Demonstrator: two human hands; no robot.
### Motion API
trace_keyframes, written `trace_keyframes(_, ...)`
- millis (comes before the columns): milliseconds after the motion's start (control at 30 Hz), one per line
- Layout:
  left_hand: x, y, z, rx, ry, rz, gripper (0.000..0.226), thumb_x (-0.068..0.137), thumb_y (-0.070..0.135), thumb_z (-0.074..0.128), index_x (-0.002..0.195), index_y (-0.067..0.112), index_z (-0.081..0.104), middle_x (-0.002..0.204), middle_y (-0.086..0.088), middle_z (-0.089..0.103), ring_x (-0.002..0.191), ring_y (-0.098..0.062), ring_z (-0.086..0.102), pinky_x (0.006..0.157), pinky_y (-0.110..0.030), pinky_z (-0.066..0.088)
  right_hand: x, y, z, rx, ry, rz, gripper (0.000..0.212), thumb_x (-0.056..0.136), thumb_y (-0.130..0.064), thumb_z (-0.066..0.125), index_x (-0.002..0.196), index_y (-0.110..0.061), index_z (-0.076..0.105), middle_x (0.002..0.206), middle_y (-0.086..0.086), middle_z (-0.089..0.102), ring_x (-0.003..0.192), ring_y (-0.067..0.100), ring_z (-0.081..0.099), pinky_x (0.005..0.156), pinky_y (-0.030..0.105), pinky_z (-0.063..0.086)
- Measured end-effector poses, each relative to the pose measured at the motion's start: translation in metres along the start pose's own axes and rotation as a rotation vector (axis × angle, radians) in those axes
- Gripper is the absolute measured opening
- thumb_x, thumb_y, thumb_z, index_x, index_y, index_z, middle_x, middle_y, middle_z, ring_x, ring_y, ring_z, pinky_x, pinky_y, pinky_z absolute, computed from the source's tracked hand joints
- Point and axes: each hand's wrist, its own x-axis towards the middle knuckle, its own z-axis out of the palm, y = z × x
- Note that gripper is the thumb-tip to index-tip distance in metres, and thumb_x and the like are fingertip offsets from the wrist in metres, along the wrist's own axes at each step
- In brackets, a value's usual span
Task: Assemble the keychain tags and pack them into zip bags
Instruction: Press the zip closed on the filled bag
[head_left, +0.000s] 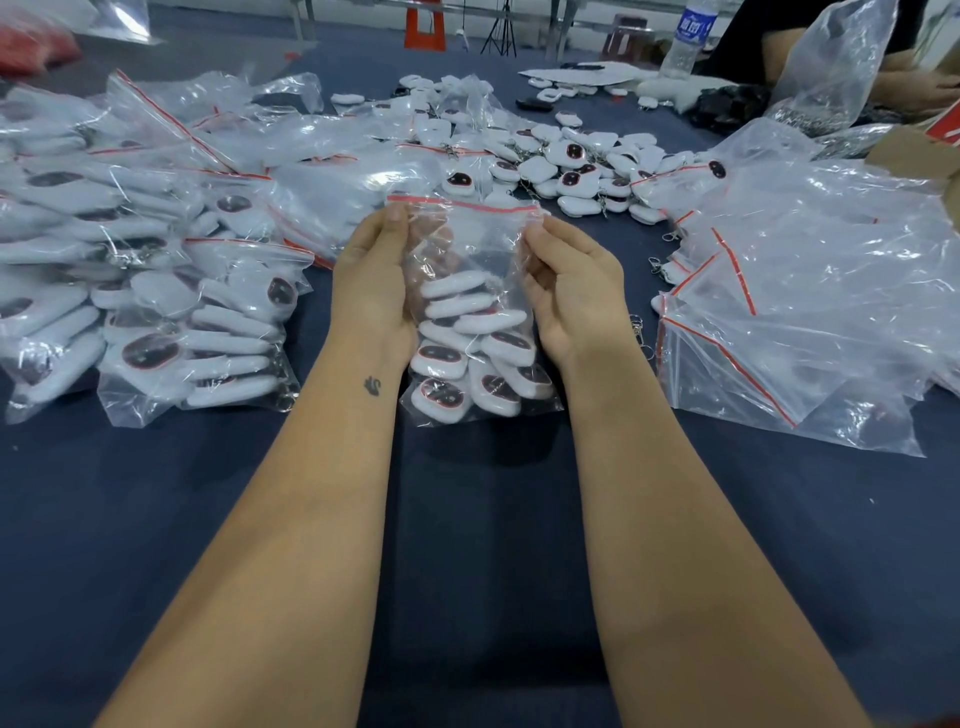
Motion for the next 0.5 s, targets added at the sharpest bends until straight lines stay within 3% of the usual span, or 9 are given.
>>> trace_keyframes(133, -0.0001, 0.0011, -0.0002, 0.195, -0.043, -0.096, 0.013, 0.092, 0.022, 0.067, 0.088, 0.01, 0.068, 0.082, -0.008, 0.074, 0.064, -0.021, 0.068, 0.076, -0.045, 0.058, 0.0012, 0.0014, 0.0005, -0.044, -0.063, -0.07, 0.029, 0.09, 0.015, 0.053, 0.082, -0.007, 0.069, 0.076, 0.005, 0.066, 0.071, 0.013, 0.062, 0.081, 0.025, 0.053)
trace_keyframes(200, -0.0011, 0.0006, 0.0002, 0.226, -0.05, -0.082, 0.009, 0.09, 0.016, 0.069, 0.088, 0.007, 0.069, 0.077, -0.009, 0.074, 0.066, -0.022, 0.068, 0.08, -0.046, 0.058, 0.0014, 0.0016, 0.0014, -0.054, -0.072, -0.083, 0.03, 0.09, 0.016, 0.052, 0.084, -0.008, 0.07, 0.074, 0.004, 0.067, 0.071, 0.013, 0.062, 0.087, 0.029, 0.051)
trace_keyframes(267, -0.0014, -0.0002, -0.0004, 0.202, -0.055, -0.047, 0.004, 0.091, 0.01, 0.066, 0.089, 0.007, 0.069, 0.076, -0.007, 0.074, 0.068, -0.02, 0.07, 0.081, -0.044, 0.059, 0.0015, 0.0009, 0.0018, -0.042, -0.068, -0.074, 0.027, 0.091, 0.014, 0.054, 0.086, -0.008, 0.07, 0.071, 0.003, 0.068, 0.068, 0.011, 0.062, 0.084, 0.029, 0.053)
trace_keyframes(367, -0.0007, -0.0011, -0.0016, 0.213, -0.055, -0.039, 0.015, 0.094, 0.018, 0.063, 0.086, 0.007, 0.069, 0.075, -0.006, 0.074, 0.063, -0.018, 0.069, 0.066, -0.034, 0.059, 0.0002, -0.0009, 0.0015, -0.058, -0.026, -0.046, 0.014, 0.09, 0.003, 0.063, 0.084, -0.008, 0.069, 0.067, 0.0, 0.069, 0.064, 0.009, 0.064, 0.08, 0.028, 0.055)
trace_keyframes(467, -0.0003, 0.0008, 0.0, 0.11, -0.063, -0.201, 0.042, 0.098, 0.036, 0.053, 0.111, -0.002, 0.066, 0.096, -0.014, 0.073, 0.071, -0.025, 0.067, 0.066, -0.034, 0.055, -0.0012, -0.0017, 0.0012, -0.083, 0.02, -0.052, 0.013, 0.091, -0.006, 0.066, 0.079, -0.01, 0.068, 0.063, -0.003, 0.068, 0.06, 0.006, 0.063, 0.066, 0.021, 0.055)
trace_keyframes(500, -0.0008, 0.0018, 0.0006, 0.072, -0.049, -0.219, 0.039, 0.098, 0.034, 0.052, 0.109, -0.001, 0.065, 0.094, -0.013, 0.073, 0.071, -0.025, 0.067, 0.068, -0.035, 0.055, -0.0011, -0.0015, 0.0013, -0.093, 0.035, -0.06, 0.014, 0.092, -0.006, 0.066, 0.079, -0.01, 0.068, 0.062, -0.003, 0.067, 0.058, 0.005, 0.062, 0.061, 0.019, 0.054)
